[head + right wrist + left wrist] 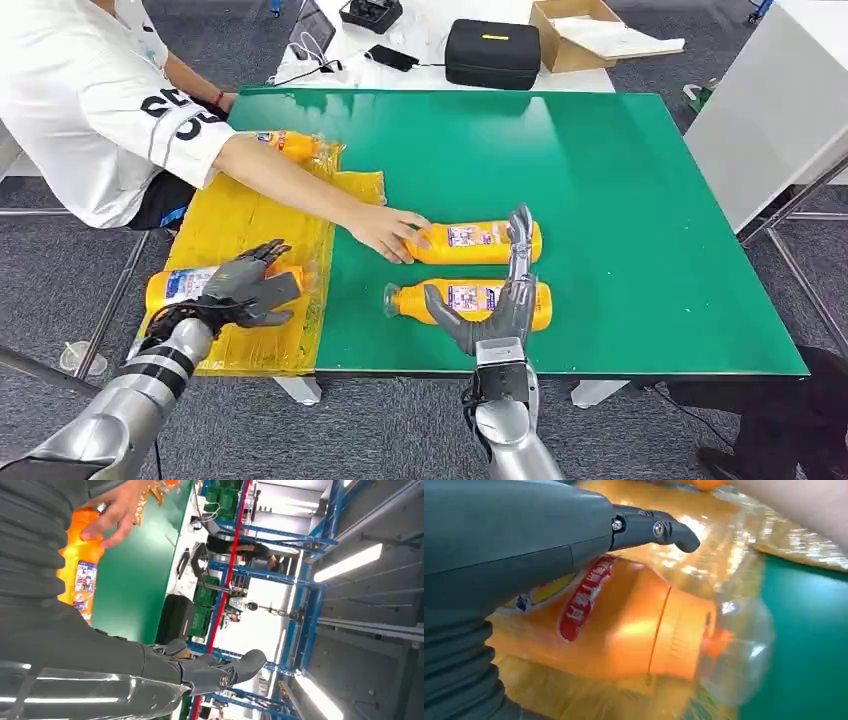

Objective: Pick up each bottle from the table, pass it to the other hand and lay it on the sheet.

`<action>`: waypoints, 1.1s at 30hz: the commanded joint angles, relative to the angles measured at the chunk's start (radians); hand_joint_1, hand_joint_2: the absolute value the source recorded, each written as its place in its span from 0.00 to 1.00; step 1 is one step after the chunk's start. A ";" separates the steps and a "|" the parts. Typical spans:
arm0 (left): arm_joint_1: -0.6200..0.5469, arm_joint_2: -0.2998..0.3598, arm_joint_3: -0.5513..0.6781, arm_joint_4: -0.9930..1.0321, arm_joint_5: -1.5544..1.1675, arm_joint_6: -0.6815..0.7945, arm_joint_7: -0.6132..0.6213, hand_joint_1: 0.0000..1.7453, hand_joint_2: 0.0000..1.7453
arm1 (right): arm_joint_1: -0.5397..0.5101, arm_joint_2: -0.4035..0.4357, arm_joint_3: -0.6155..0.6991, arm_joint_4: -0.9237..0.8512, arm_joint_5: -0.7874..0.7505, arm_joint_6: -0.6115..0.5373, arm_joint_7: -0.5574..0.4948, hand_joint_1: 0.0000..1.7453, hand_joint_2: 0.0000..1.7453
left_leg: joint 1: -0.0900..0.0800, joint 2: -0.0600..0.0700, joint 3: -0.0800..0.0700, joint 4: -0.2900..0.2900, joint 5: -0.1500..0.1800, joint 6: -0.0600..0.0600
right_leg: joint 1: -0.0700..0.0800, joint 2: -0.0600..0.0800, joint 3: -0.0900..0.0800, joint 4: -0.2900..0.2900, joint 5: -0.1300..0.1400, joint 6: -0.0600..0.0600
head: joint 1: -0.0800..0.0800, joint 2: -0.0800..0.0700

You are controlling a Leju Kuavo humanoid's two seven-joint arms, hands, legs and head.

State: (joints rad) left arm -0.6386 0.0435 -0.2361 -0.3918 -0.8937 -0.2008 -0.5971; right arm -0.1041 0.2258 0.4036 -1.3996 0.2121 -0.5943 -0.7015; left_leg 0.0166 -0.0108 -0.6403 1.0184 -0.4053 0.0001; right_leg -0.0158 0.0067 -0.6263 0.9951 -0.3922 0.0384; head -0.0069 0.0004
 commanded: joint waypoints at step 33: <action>0.271 -0.207 0.366 -0.546 0.735 0.209 -0.085 0.00 1.00 | -0.195 -0.346 -0.050 0.379 0.530 0.558 0.662 0.00 1.00 | -0.001 -0.002 -0.002 0.001 0.001 0.001 | 0.000 -0.004 -0.001 -0.001 0.000 -0.001 | 0.000 0.000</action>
State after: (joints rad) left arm -0.3345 -0.1503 0.1587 -0.9670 -0.1526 0.0099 -0.6931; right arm -0.3068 -0.0427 0.3239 -1.0387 0.7588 -0.0768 -0.0450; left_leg 0.0153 -0.0109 -0.6444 1.0192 -0.4038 -0.0003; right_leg -0.0169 0.0065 -0.6306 0.9946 -0.3912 0.0389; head -0.0069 0.0000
